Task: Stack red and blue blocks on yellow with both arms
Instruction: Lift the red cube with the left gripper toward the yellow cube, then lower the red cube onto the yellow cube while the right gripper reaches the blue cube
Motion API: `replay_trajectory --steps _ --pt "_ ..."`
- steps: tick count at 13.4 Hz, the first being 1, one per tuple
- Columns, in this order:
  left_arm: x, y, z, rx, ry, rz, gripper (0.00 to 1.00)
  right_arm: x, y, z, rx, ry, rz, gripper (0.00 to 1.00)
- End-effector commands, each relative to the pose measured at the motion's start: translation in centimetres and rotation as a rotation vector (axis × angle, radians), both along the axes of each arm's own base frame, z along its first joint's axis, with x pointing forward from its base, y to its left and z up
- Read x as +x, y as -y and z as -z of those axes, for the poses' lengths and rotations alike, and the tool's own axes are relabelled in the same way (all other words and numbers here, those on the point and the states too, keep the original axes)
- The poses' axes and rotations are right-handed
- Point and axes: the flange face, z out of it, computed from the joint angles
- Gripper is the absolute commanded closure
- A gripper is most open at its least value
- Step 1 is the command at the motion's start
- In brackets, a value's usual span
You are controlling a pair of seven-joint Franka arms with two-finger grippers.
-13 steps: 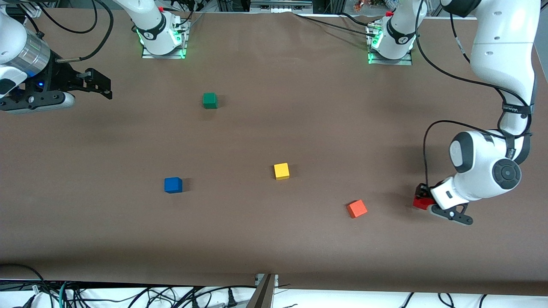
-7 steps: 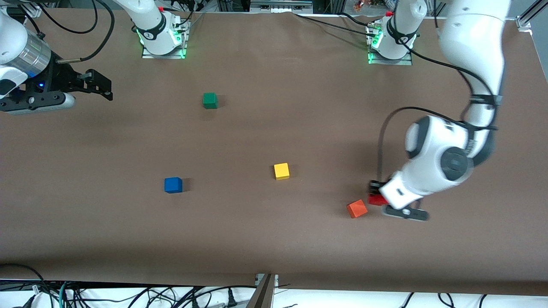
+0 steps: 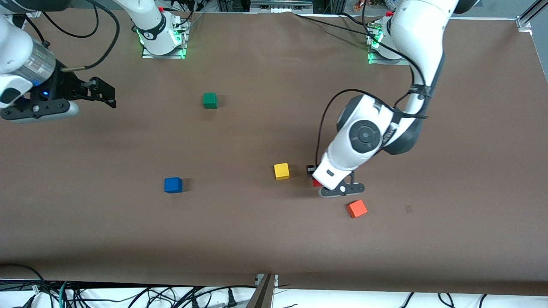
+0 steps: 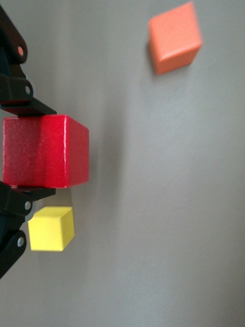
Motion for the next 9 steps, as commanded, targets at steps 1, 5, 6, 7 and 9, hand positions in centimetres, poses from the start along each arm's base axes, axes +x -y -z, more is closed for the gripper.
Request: replay_trajectory --steps 1,5,6,7,9 --pt "-0.4 3.9 0.8 -0.013 -0.008 -0.053 1.0 2.7 -0.9 5.2 -0.039 -0.079 -0.016 0.0" --pt "-1.6 8.6 1.9 -0.022 -0.009 -0.108 1.0 3.6 -2.1 8.2 -0.096 -0.117 -0.049 0.0" --pt "-1.5 9.1 2.3 -0.022 -0.006 -0.122 1.0 4.0 -1.8 9.6 -0.089 -0.142 -0.04 0.0" --pt "-1.8 9.7 2.6 -0.021 -0.009 -0.117 1.0 4.1 -1.6 9.8 -0.087 -0.144 -0.037 0.0" --pt "-2.8 11.0 2.7 -0.016 -0.01 -0.115 1.0 4.5 -2.0 10.7 -0.057 -0.129 -0.034 0.0"
